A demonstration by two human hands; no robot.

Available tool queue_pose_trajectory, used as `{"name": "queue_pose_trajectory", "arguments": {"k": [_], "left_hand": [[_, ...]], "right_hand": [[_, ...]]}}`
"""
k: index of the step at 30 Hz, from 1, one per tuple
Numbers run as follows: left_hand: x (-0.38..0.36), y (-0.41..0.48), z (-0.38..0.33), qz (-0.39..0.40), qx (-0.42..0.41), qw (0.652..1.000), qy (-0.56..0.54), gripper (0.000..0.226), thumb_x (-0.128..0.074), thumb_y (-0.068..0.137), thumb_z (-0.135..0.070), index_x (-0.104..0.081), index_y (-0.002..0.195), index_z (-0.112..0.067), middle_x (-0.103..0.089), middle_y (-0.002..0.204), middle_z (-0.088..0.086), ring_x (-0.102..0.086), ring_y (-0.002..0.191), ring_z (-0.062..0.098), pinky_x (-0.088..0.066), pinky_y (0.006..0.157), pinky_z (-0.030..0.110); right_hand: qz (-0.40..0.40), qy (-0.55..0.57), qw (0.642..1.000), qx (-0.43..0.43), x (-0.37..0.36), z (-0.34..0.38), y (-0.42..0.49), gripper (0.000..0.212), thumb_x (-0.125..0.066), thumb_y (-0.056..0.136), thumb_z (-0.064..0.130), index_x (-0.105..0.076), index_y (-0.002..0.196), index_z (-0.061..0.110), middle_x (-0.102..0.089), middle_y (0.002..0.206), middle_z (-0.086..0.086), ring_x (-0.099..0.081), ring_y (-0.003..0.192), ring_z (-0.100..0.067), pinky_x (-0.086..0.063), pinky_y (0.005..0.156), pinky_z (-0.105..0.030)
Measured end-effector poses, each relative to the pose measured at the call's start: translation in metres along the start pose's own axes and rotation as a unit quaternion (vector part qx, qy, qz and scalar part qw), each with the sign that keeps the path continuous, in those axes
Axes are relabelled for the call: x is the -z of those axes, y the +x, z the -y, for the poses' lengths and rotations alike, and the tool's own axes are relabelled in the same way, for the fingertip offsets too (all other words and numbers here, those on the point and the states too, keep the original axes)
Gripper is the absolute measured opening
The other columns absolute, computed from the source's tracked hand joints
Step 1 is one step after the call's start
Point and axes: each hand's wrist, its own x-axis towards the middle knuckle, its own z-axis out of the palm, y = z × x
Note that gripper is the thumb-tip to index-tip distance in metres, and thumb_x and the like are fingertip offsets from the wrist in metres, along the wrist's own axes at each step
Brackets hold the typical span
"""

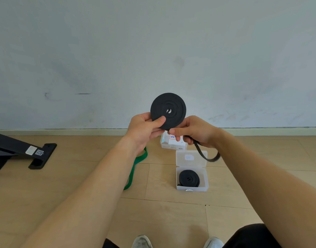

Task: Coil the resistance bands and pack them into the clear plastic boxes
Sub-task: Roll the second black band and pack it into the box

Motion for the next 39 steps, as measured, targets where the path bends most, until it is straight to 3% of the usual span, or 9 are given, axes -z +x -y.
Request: {"name": "queue_pose_trajectory", "arguments": {"k": [3, 8, 13, 16, 20, 24, 32, 35, 39], "left_hand": [[-0.001, 0.002, 0.001, 0.008, -0.001, 0.999, 0.037, 0.027, -0.071, 0.092, -0.005, -0.068, 0.119, -0.005, -0.078, 0.104, 0.009, -0.077, 0.095, 0.022, -0.062, 0.08, 0.029], [-0.002, 0.005, 0.002, 0.023, 0.003, 0.996, 0.081, 0.029, -0.075, 0.089, -0.006, -0.069, 0.117, -0.01, -0.078, 0.106, 0.009, -0.076, 0.097, 0.022, -0.062, 0.081, 0.031], [0.003, 0.007, 0.0, 0.035, 0.015, 0.994, 0.105, 0.033, -0.076, 0.087, -0.006, -0.068, 0.119, -0.009, -0.078, 0.106, 0.01, -0.076, 0.097, 0.025, -0.061, 0.087, 0.036], [0.002, 0.007, 0.0, 0.038, 0.02, 0.992, 0.122, 0.036, -0.076, 0.087, -0.006, -0.067, 0.121, -0.01, -0.078, 0.105, 0.009, -0.077, 0.094, 0.024, -0.062, 0.086, 0.036], [0.002, 0.007, -0.002, 0.042, 0.024, 0.991, 0.126, 0.031, -0.077, 0.087, -0.006, -0.068, 0.116, -0.012, -0.079, 0.102, 0.008, -0.077, 0.092, 0.023, -0.063, 0.081, 0.032], [0.004, 0.007, -0.002, 0.038, 0.036, 0.99, 0.132, 0.033, -0.076, 0.088, -0.006, -0.067, 0.119, -0.008, -0.078, 0.102, 0.009, -0.077, 0.092, 0.023, -0.063, 0.08, 0.032], [-0.027, -0.005, 0.019, -0.002, -0.013, 0.987, -0.158, 0.027, -0.063, 0.099, -0.012, -0.065, 0.126, -0.007, -0.074, 0.12, 0.012, -0.07, 0.113, 0.024, -0.053, 0.102, 0.034], [-0.038, -0.004, 0.021, -0.05, -0.032, 0.985, -0.161, 0.024, -0.062, 0.099, -0.009, -0.067, 0.122, -0.004, -0.075, 0.116, 0.013, -0.072, 0.111, 0.024, -0.055, 0.099, 0.032], [-0.022, 0.001, 0.013, -0.059, -0.057, 0.996, -0.045, 0.013, -0.065, 0.096, -0.005, -0.071, 0.108, -0.006, -0.077, 0.107, 0.012, -0.075, 0.1, 0.027, -0.06, 0.085, 0.03]], "right_hand": [[0.0, -0.038, 0.999, 0.0, 0.008, -0.003, -0.003, 0.032, -0.078, 0.088, 0.028, -0.071, 0.075, -0.001, -0.065, 0.068, -0.005, -0.044, 0.052, -0.016, -0.039, 0.052, -0.025], [0.007, -0.084, 0.996, 0.001, 0.019, -0.007, -0.009, 0.033, -0.078, 0.088, 0.027, -0.07, 0.057, 0.019, -0.058, 0.062, -0.003, -0.041, 0.063, -0.023, -0.038, 0.054, -0.025], [0.012, -0.071, 0.997, 0.006, 0.032, -0.012, -0.014, 0.032, -0.076, 0.089, 0.021, -0.067, 0.06, 0.011, -0.041, 0.059, -0.004, -0.031, 0.057, -0.017, -0.027, 0.052, -0.023], [0.004, -0.04, 0.999, 0.01, 0.03, -0.013, -0.014, 0.01, -0.081, 0.084, 0.021, -0.08, 0.087, 0.011, -0.039, 0.068, -0.009, -0.021, 0.063, -0.022, -0.019, 0.056, -0.031], [-0.016, -0.031, 0.999, 0.015, 0.025, -0.014, -0.011, 0.03, -0.085, 0.078, 0.027, -0.079, 0.097, 0.004, -0.04, 0.076, -0.015, -0.021, 0.064, -0.023, -0.021, 0.056, -0.031], [-0.016, -0.016, 1.0, 0.009, 0.021, -0.019, -0.006, 0.037, -0.079, 0.086, 0.023, -0.069, 0.092, -0.012, -0.033, 0.061, -0.005, -0.024, 0.055, -0.015, -0.025, 0.052, -0.026], [-0.075, 0.168, 0.982, 0.05, -0.012, -0.011, 0.004, 0.042, -0.072, 0.093, 0.023, -0.045, 0.065, 0.006, -0.02, 0.058, -0.002, -0.014, 0.058, -0.02, -0.018, 0.053, -0.03], [-0.095, 0.219, 0.97, 0.038, -0.024, -0.008, 0.007, 0.041, -0.07, 0.094, 0.025, -0.048, 0.061, 0.017, -0.027, 0.055, 0.001, -0.017, 0.056, -0.018, -0.021, 0.051, -0.027], [-0.055, 0.084, 0.995, 0.018, -0.012, -0.004, 0.0, 0.037, -0.072, 0.093, 0.027, -0.06, 0.062, 0.012, -0.049, 0.058, 0.001, -0.032, 0.049, -0.012, -0.03, 0.051, -0.024]]}}
